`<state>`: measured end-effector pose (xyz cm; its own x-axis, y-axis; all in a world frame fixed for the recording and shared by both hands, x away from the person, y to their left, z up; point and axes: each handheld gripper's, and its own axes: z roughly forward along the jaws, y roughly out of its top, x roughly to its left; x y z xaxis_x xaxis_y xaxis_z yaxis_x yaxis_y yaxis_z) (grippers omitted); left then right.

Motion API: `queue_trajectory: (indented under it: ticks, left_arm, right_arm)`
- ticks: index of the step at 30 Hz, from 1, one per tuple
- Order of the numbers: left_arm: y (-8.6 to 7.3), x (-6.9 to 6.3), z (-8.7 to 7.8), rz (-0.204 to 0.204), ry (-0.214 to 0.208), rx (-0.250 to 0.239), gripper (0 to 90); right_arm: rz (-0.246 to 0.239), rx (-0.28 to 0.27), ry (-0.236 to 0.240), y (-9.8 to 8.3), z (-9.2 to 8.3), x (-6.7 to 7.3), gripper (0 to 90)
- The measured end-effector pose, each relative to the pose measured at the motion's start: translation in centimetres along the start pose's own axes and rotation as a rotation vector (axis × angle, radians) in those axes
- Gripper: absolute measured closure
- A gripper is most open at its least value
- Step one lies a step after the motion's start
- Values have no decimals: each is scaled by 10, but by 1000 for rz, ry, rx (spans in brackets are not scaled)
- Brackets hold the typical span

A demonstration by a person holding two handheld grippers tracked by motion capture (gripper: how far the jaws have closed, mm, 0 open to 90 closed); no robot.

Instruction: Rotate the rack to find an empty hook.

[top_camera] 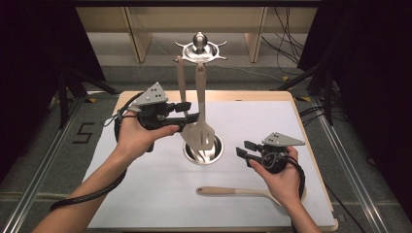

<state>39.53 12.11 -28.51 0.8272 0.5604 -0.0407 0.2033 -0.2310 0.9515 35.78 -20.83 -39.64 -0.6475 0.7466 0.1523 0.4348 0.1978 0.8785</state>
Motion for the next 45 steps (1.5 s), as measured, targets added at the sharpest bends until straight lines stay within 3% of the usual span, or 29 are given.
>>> queue_trajectory:
  ticks: [6,7,10,12,15,17,18,19,21,23,24,27,28,29,33,34,35,38,41,42,43,44,45]
  left_arm:
    - [-5,1,-5,1,11,1,501]
    - [-5,1,-5,0,13,1,501]
    - [-7,0,-6,-6,14,13,501]
    - [-7,-1,-7,-10,16,12,502]
    - [-6,-2,-10,0,20,12,515]
    - [-6,0,-13,0,25,7,521]
    - [-5,1,-15,-1,32,6,529]
    - [-5,2,-15,-2,37,4,535]
    - [-5,4,-16,-11,44,1,539]
    - [-5,6,-16,-22,49,0,542]
    - [-5,7,-15,-26,50,-1,542]
    - [-6,6,-15,-31,54,0,545]
    - [-6,6,-15,-29,51,3,545]
    - [-7,6,-16,-29,47,2,544]
    - [-8,9,-17,-41,50,1,548]
    - [-8,8,-18,-42,51,3,548]
    - [-7,8,-19,-41,55,-1,548]
    - [-6,7,-21,-41,58,-10,548]
    - [-6,8,-22,-48,63,-11,548]
    - [-6,7,-22,-47,64,-8,548]
    - [-6,7,-23,-44,65,-9,548]
    - [-5,6,-24,-40,67,-13,548]
    - [-4,6,-26,-40,65,-20,548]
  right_arm:
    - [-12,-17,-3,-2,2,1,572]
    - [16,-10,4,-2,1,3,571]
    - [12,1,-6,-2,0,3,571]
    - [-17,-3,-11,-2,0,0,570]
    - [26,0,-13,-2,-1,1,570]
    - [-8,-4,-19,1,0,-3,569]
    - [17,2,-15,1,0,-2,569]
    - [4,-4,-11,1,2,-2,568]
    - [26,3,1,1,3,-1,568]
    - [-14,2,-5,1,3,-4,567]
    - [12,13,-5,0,2,-3,568]
    - [7,-22,-2,0,3,-4,568]
    - [23,-14,-3,2,2,-3,567]
    - [0,-20,-5,3,3,-5,567]
    - [35,8,0,5,5,-4,566]
    - [16,-10,12,4,8,-5,566]
    - [32,13,9,4,7,-3,565]
    - [-3,2,7,2,10,-3,563]
    - [19,4,27,2,11,-1,562]
    - [-4,4,16,3,12,-2,562]
    - [23,18,29,3,12,-1,562]
    - [-19,3,21,3,14,-3,562]
    - [-18,11,23,4,15,-2,561]
